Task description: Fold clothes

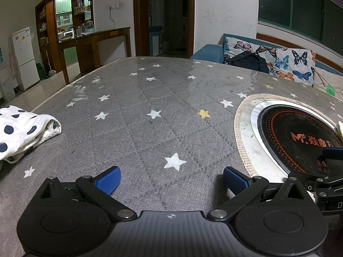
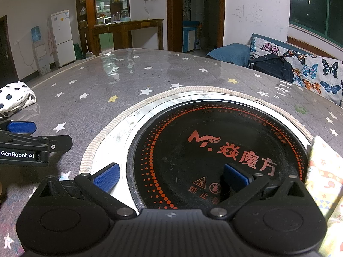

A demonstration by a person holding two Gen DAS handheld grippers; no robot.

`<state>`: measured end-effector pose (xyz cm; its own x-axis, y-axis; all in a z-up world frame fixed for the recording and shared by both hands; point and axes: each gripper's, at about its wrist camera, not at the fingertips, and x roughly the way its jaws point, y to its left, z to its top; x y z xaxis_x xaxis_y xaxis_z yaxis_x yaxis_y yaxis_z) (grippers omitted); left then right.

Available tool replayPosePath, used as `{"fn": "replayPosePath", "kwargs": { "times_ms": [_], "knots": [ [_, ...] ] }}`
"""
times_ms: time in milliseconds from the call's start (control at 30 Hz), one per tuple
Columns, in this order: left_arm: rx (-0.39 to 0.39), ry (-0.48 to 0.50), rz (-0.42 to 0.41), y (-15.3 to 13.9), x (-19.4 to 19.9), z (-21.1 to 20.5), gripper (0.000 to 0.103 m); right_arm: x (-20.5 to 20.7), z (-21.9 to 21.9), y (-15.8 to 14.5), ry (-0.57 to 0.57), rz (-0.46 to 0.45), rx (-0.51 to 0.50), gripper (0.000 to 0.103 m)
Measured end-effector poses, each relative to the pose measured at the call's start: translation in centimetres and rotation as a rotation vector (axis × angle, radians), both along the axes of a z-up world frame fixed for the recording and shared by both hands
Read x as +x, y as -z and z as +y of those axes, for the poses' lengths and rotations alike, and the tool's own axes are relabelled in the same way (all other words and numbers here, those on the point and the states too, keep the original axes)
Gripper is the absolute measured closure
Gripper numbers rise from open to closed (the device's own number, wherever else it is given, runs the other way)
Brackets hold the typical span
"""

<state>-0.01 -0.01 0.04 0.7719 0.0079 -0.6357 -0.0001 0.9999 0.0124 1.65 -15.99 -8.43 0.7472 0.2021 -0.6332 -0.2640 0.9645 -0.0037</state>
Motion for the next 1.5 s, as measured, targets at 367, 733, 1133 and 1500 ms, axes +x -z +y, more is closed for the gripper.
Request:
{"fn": "replayPosePath", "kwargs": {
  "times_ms": [367,733,1133,1500],
  "knots": [
    [0.003,-0.001,0.000,-0.6,-0.1,-0.1,0.000,0.5,-0.1,-0.3,0.012,0.045,-0.007,0.000],
    [0.004,0.025,0.027,-0.4,0.1,-0.4,0.000,-0.4,-0.9,-0.9,0.055,0.081,-0.029,0.000],
    [-0.056,0.110,0.104,-1.6,-4.4,-1.9,0.000,-8.4,-4.2,-3.6,0.051,0.004,-0.003,0.000],
    [-0.036,0.249,0.148,-2.9,-9.1,-6.6,0.000,-15.7,-6.8,-3.9,0.096,-0.022,0.042,0.000]
  ]
}}
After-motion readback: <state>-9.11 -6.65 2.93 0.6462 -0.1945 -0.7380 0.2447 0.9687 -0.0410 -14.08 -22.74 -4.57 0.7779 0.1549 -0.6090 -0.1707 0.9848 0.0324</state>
